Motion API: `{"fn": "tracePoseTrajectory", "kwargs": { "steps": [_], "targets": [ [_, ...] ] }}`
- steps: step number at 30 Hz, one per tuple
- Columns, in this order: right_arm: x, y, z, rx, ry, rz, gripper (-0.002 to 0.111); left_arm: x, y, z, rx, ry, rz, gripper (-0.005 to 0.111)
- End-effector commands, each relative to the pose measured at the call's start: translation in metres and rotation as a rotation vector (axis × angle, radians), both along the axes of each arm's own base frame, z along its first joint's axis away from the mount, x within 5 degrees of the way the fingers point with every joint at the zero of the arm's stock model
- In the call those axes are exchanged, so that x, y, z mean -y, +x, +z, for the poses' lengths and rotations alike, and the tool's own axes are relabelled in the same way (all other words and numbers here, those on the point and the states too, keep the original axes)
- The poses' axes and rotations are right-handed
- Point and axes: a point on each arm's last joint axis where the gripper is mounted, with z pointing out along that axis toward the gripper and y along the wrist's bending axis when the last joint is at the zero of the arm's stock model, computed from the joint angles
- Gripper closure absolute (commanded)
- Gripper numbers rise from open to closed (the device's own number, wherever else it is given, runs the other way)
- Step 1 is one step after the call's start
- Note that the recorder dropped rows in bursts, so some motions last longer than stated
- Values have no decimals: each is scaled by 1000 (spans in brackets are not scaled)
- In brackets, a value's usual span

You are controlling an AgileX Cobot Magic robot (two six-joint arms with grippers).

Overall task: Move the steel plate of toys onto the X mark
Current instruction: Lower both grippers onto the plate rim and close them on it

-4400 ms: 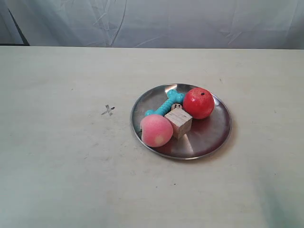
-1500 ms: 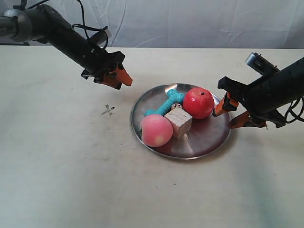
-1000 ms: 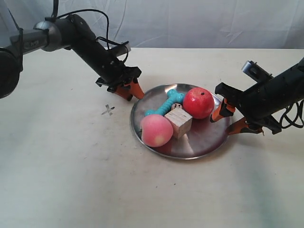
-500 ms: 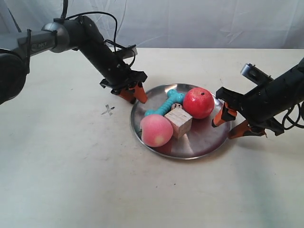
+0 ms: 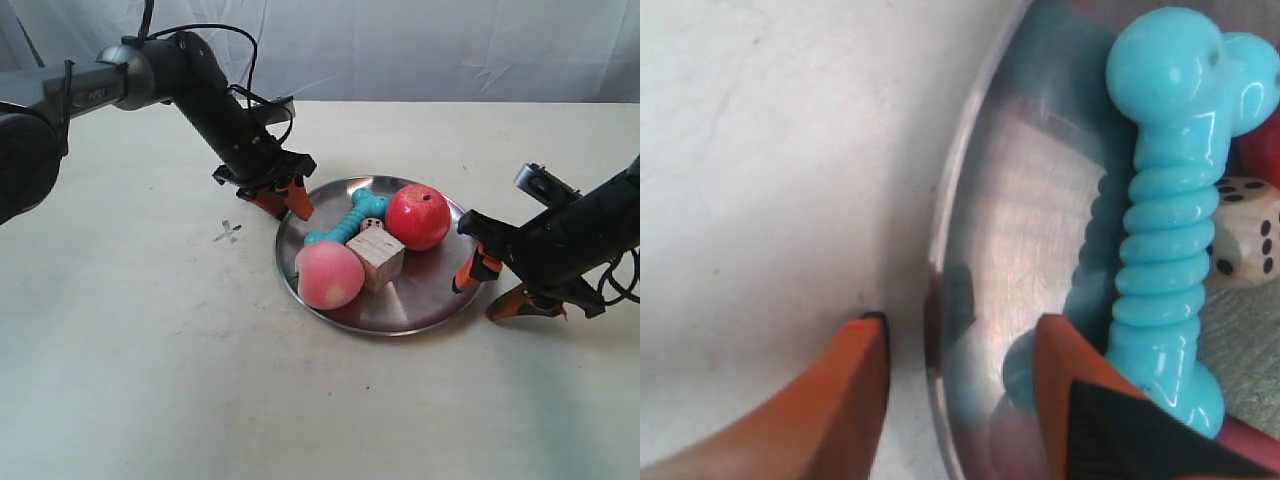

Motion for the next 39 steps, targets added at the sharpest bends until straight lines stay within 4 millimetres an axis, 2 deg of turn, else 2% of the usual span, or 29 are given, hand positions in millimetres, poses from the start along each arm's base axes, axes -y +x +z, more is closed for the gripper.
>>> {"fn": "tracePoseTrajectory", "kwargs": {
  "steps": [1, 5, 18, 25, 33, 39],
  "targets": [
    [3, -1, -6, 12, -23, -62, 54, 1, -4, -7, -11, 51, -27, 62],
    [5, 2, -11, 22, -30, -120, 54, 1, -4, -7, -11, 51, -27, 62],
    [1, 7, -37, -17, 37, -154, 54, 0, -5, -10, -13, 62, -33, 62],
    [0, 9, -36, -3, 53, -173, 54, 0, -5, -12, -18, 63, -32, 62],
    [1, 12, -35, 21, 48, -194, 56, 10, -11, -28, -46, 76, -57, 62],
    [-15, 13, -37, 53, -13, -163, 58, 13, -13, -35, -63, 75, -61, 62]
  ]
}}
